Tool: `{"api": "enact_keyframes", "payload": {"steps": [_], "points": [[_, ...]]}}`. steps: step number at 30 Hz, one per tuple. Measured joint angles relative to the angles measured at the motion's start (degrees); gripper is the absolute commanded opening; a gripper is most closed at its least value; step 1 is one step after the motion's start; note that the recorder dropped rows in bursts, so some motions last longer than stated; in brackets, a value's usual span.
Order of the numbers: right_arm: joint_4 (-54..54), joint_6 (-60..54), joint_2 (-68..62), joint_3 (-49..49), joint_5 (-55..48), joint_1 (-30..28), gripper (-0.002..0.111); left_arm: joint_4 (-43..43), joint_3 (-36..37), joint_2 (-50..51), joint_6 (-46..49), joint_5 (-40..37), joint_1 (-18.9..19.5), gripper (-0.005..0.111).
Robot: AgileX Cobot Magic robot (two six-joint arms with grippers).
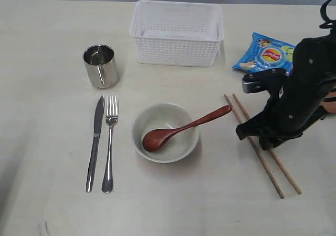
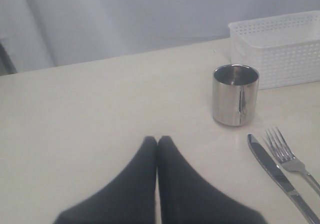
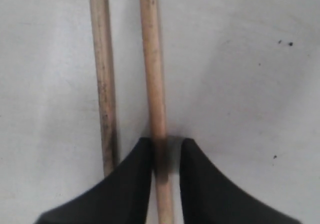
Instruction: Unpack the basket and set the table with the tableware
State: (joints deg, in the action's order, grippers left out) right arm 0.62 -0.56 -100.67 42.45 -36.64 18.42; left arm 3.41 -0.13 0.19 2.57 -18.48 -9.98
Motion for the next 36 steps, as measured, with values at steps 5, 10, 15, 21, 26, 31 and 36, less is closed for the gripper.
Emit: {"api": "enact_keyframes", "payload": {"steps": [5,10,15,21,26,31,36], "points": [[-0.6,0.1,0.0,0.1,0.0,0.0,0.0,0.0,0.0,0.0,0.0,0.0,0.0,0.0],[-0.6,0.6,0.0,0.6,-0.6,0.0,0.0,0.0,0.0,0.0,0.0,0.0,0.0,0.0],[-3.3,2.3,3.6,1.2,-2.6,0.0,0.0,0.0,0.0,0.0,0.0,0.0,0.0,0.0],[-7.6,5.9,10.3,3.0,-5.9,0.0,0.0,0.0,0.0,0.0,0.0,0.0,0.0,0.0],[-8.0,6.4,14.8,7.6,-13.5,0.0,0.0,0.0,0.0,0.0,0.0,0.0,0.0,0.0],[-0.6,6.5,22.2,15.2,-20.2,4.7,0.0,0.0,0.0,0.0,0.0,0.0,0.0,0.0],[14.3,6.5,23.2,15.5,-17.7,14.4,0.0,0.0,0.0,0.0,0.0,0.0,0.0,0.0]]}}
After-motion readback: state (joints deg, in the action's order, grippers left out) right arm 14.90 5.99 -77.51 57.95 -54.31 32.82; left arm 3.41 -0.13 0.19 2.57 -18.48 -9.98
